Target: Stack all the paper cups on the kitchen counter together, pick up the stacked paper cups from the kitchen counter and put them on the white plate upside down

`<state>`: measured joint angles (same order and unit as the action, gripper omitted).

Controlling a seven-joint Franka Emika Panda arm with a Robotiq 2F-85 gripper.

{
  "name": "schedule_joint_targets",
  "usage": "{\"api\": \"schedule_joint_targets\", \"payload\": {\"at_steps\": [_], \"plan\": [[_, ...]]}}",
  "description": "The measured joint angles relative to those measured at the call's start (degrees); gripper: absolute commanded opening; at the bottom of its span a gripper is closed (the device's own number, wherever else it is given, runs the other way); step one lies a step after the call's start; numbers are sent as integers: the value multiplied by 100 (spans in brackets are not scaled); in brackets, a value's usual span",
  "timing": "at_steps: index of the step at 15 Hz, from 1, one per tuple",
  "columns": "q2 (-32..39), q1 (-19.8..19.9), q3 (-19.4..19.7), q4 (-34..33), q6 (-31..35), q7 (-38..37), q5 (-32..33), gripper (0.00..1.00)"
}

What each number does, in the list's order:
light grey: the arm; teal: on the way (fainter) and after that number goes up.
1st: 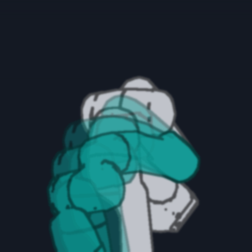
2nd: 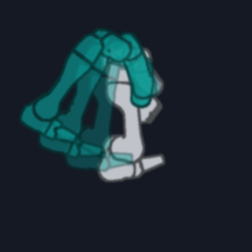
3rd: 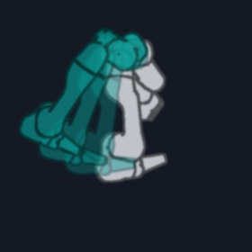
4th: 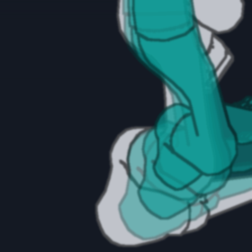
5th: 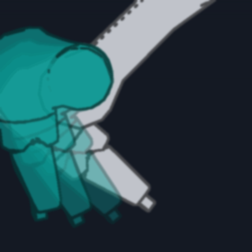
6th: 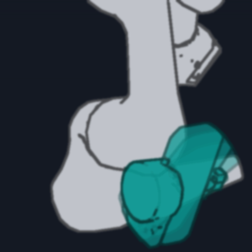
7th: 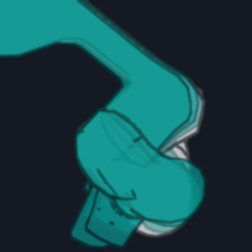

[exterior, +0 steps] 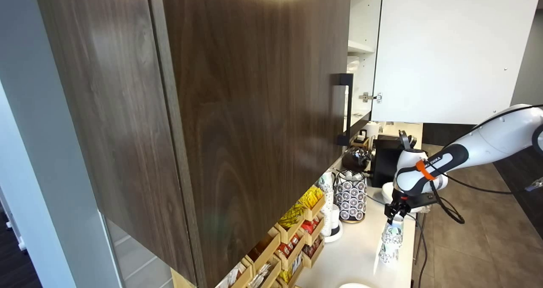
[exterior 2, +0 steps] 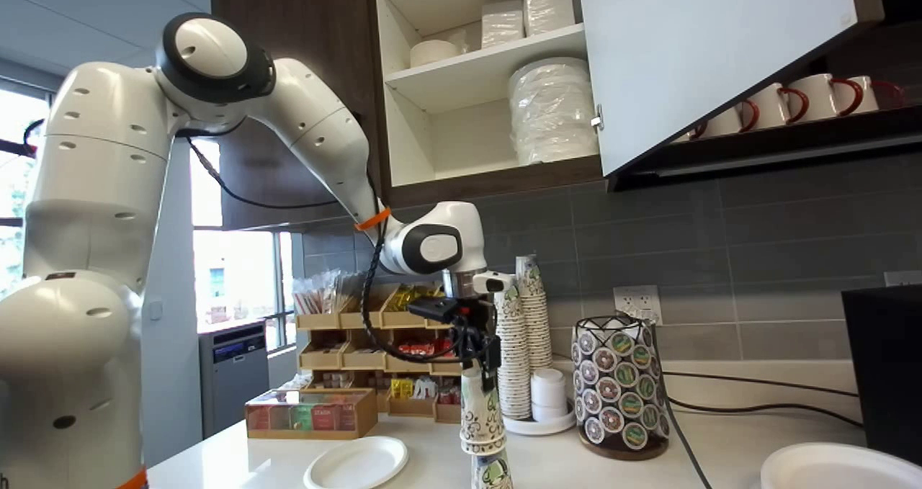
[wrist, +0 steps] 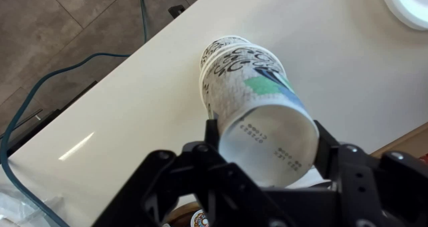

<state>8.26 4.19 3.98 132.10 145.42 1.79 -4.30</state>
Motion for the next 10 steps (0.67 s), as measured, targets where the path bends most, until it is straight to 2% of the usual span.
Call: {"api": "schedule_joint_targets", "payload": {"at_steps": [6,10], "plan": [[464,24,-24,-231,7,86,-165,41],[978,31,-110,-236,343,105,-329,41]]}}
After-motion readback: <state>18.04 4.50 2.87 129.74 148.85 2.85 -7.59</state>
